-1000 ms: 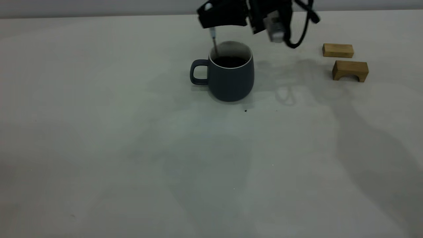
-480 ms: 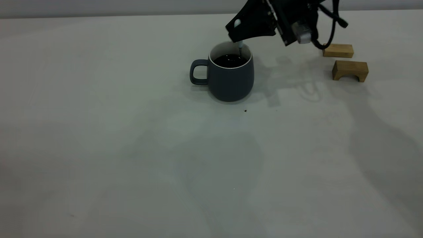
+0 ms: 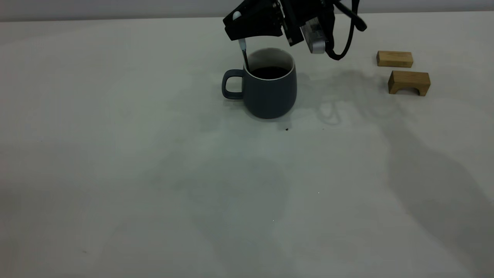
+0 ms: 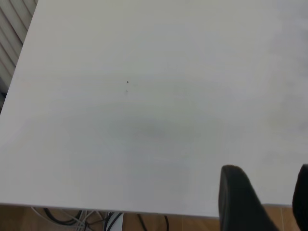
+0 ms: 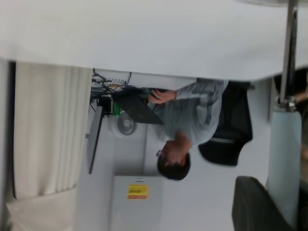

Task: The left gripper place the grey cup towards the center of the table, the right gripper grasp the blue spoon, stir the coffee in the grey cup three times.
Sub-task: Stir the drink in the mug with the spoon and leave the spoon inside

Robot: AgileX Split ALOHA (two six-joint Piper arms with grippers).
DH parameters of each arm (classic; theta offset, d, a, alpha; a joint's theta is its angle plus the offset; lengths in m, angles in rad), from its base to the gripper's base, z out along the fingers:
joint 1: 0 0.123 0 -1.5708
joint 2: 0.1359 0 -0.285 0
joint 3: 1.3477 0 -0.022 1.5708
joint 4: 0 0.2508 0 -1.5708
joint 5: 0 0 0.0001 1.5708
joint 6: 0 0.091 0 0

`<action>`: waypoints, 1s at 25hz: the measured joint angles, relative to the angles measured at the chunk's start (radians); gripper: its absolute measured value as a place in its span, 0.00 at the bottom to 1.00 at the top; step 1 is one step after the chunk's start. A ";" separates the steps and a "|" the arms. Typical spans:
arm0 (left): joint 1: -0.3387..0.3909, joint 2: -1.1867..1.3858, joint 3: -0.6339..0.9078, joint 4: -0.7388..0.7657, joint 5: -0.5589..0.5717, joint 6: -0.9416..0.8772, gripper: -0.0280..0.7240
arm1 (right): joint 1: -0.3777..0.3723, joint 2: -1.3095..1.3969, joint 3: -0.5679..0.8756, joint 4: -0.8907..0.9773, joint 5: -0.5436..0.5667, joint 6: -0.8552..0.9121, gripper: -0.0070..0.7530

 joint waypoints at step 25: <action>0.000 0.000 0.000 0.000 0.000 0.000 0.50 | 0.013 0.000 -0.001 -0.013 -0.077 0.099 0.16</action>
